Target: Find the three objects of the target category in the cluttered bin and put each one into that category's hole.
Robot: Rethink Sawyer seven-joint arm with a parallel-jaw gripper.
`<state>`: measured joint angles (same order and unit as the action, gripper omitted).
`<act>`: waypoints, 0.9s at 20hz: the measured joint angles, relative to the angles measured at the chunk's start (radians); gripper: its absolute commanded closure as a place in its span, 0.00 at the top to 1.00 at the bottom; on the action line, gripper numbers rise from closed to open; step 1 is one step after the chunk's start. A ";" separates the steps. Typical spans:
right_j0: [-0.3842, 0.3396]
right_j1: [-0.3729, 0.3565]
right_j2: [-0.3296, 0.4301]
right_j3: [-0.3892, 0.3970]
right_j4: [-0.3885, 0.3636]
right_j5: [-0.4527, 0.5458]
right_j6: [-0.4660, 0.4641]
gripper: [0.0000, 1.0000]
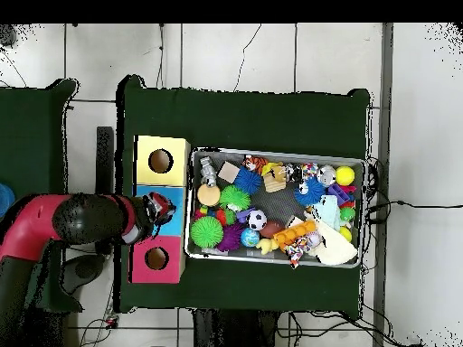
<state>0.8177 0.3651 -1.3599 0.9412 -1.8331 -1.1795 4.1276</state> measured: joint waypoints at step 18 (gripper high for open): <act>0.000 -0.001 0.016 0.001 0.012 0.000 0.000 0.00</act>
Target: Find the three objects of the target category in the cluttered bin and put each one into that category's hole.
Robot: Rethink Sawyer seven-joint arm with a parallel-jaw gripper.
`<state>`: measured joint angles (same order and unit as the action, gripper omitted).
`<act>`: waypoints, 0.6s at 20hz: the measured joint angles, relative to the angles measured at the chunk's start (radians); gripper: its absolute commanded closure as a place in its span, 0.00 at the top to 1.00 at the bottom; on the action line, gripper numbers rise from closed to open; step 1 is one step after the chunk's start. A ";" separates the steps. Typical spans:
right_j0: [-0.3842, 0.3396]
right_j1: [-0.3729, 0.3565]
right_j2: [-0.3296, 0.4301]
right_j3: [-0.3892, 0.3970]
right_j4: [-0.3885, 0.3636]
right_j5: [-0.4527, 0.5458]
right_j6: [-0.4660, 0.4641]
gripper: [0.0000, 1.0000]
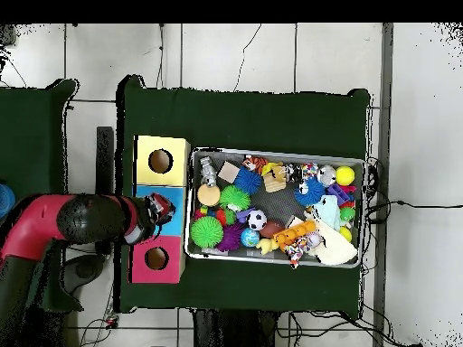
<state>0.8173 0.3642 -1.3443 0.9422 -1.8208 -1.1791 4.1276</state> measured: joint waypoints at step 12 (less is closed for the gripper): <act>0.000 -0.013 0.012 0.020 0.017 0.048 0.000 0.00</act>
